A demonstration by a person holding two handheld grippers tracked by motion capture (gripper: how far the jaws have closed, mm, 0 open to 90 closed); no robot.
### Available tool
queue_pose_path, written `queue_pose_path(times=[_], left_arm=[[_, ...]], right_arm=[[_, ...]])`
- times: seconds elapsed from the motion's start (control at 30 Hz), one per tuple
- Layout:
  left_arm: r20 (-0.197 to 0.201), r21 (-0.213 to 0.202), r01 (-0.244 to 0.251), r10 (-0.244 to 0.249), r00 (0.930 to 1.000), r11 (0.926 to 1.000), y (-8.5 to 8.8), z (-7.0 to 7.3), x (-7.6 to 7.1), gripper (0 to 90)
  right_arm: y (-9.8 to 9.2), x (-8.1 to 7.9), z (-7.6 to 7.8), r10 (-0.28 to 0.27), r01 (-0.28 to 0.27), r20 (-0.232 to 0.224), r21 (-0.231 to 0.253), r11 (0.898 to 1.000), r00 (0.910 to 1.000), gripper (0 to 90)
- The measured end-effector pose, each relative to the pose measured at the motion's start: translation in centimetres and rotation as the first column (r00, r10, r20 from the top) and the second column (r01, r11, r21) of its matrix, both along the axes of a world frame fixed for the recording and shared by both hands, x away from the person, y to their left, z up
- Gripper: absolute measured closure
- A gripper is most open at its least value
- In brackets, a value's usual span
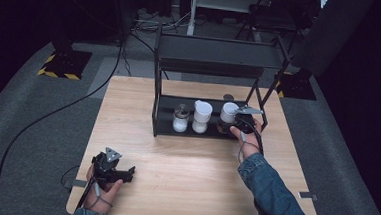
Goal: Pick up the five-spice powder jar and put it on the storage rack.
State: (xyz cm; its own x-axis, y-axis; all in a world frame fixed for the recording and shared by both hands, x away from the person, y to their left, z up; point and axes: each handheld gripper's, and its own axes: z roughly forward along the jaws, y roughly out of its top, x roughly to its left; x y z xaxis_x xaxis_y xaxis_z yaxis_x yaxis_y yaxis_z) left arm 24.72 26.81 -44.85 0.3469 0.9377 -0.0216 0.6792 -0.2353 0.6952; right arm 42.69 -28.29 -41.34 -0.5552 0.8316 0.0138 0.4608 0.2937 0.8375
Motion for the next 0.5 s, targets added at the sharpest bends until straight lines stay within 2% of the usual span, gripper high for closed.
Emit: queue_pose_path(times=[0.17, 0.5], left_arm=[[-0.002, 0.004, 0.001, -0.001, 1.0000, 1.0000, -0.1, 0.0, 0.0, 0.6], [-0.001, 0.004, -0.003, 0.003, 1.0000, 1.0000, -0.1, 0.0, 0.0, 0.6]], right_arm=[[-0.2, -0.3, 0.1, -0.004, 0.004, 0.000, -0.002, 1.000, 1.0000, 11.9], [-1.4, -1.5, 0.3, 0.005, -0.005, 0.010, -0.004, 1.000, 0.9999, 10.3]])
